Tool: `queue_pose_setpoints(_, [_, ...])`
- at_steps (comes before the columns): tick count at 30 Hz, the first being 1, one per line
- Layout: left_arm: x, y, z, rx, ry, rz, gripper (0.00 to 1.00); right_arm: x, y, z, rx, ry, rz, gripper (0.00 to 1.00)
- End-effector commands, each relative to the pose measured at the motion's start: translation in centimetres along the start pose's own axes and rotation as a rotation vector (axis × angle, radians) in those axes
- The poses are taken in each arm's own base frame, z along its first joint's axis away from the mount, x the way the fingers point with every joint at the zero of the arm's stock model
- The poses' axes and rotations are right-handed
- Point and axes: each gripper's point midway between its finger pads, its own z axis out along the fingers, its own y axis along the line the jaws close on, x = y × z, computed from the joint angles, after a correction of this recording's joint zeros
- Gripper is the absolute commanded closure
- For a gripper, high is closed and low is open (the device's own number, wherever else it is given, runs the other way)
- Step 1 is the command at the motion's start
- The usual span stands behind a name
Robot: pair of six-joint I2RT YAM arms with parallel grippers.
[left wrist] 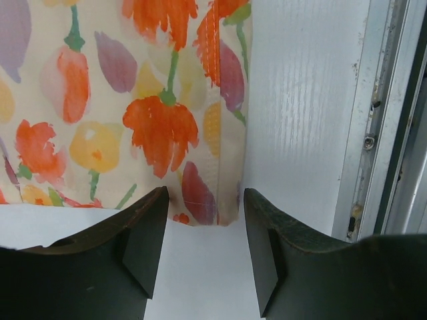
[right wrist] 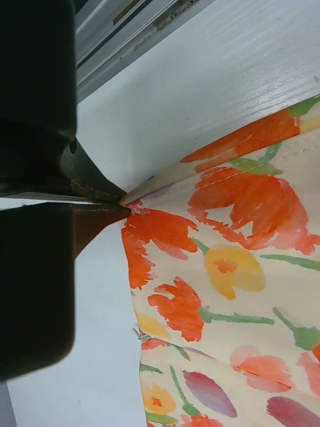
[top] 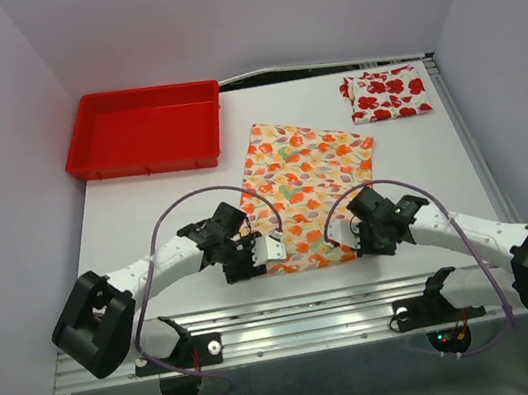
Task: Fold and stack the skirts
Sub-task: Fold the skirt
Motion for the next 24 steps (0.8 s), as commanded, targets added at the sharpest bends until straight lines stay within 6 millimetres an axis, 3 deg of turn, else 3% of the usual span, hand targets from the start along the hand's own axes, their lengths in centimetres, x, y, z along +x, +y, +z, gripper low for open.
queue_pose_setpoints(1, [-0.5, 0.3, 0.2, -0.042, -0.013, 0.042, 0.42, -0.4, -0.5, -0.6, 0.032, -0.014, -0.010, 0.99])
queue_pose_setpoints(6, [-0.3, -0.5, 0.6, -0.045, 0.002, 0.070, 0.46, -0.4, -0.5, -1.0, 0.037, -0.018, -0.009, 0.99])
queue_pose_setpoints(8, [-0.3, -0.5, 0.7, -0.057, -0.002, 0.076, 0.53, -0.5, -0.6, -1.2, 0.039, -0.022, -0.008, 0.99])
queue_pose_setpoints(12, [-0.7, -0.4, 0.3, -0.073, -0.016, 0.060, 0.83, -0.5, -0.8, -1.9, 0.057, -0.027, -0.008, 0.99])
queue_pose_setpoints(13, [-0.8, -0.4, 0.0, -0.077, -0.017, 0.057, 0.95, -0.6, -1.0, -2.2, 0.068, -0.033, -0.012, 0.99])
queue_pose_setpoints(14, [-0.9, -0.5, -0.2, -0.080, -0.022, 0.053, 0.99, -0.4, -1.3, -2.4, 0.086, -0.021, -0.013, 0.99])
queue_pose_setpoints(24, [-3.5, -0.8, -5.4, -0.144, -0.101, -0.015, 1.00, -0.2, -1.5, -5.8, 0.126, -0.026, 0.022, 0.99])
